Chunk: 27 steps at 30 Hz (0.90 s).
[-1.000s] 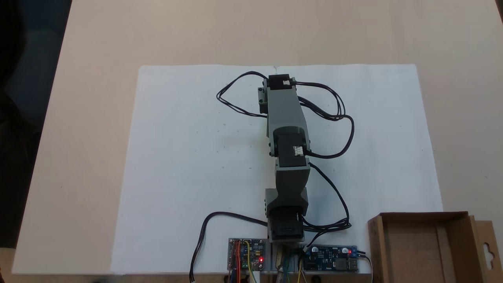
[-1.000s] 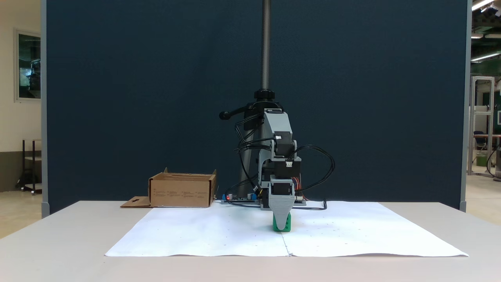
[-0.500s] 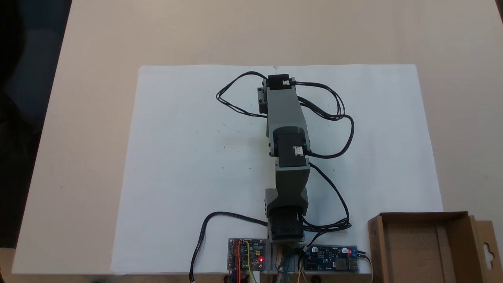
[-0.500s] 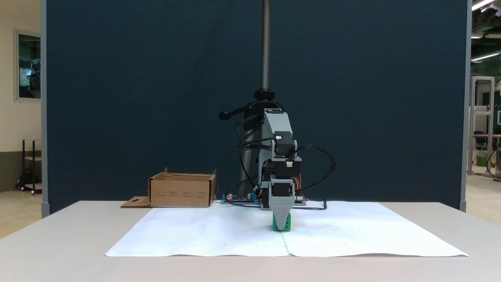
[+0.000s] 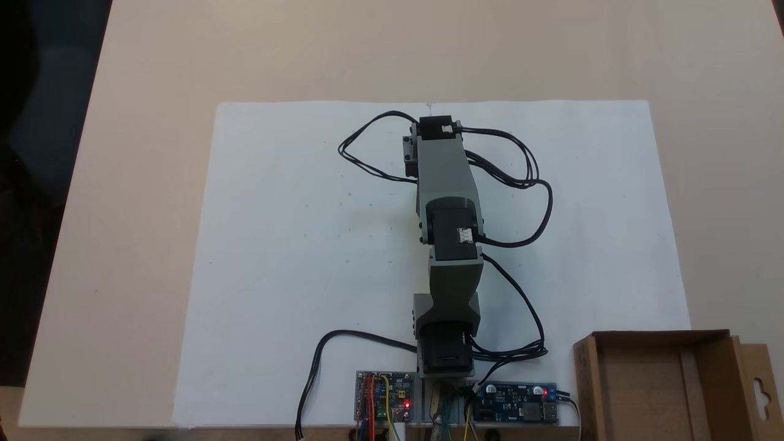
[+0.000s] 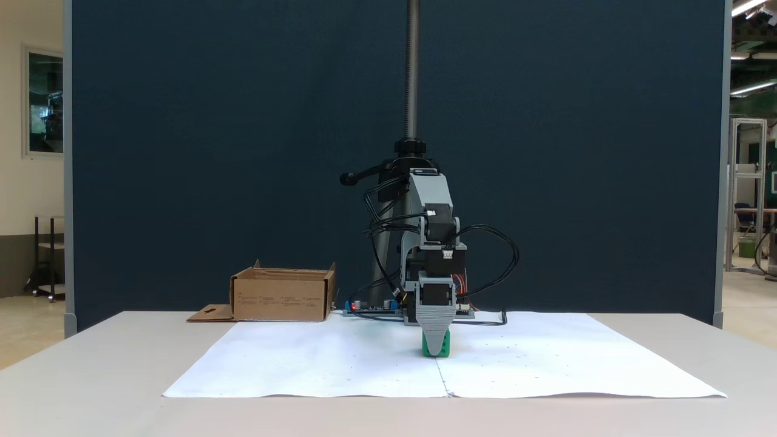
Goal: Grasp a green dice and put it in the bin.
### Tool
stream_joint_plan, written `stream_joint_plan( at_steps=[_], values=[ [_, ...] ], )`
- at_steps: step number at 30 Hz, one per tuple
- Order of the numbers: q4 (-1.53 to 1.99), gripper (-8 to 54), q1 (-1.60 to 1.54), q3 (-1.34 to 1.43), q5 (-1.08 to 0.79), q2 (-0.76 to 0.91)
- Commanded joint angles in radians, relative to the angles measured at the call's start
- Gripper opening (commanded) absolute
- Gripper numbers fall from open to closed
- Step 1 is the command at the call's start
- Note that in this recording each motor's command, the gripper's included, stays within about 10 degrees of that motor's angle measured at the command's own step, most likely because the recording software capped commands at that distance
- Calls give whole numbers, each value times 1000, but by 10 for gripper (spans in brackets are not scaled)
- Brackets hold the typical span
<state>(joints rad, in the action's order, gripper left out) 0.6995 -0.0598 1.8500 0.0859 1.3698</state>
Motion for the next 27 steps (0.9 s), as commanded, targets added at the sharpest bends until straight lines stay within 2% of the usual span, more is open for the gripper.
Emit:
stream_joint_plan(
  at_steps=[1, 10, 27],
  values=[
    [-35, 127, 2, -38, -43, 31],
    [-43, 127, 75, -98, -6, 43],
    [-115, 127, 261, -106, 31, 253]
  ],
)
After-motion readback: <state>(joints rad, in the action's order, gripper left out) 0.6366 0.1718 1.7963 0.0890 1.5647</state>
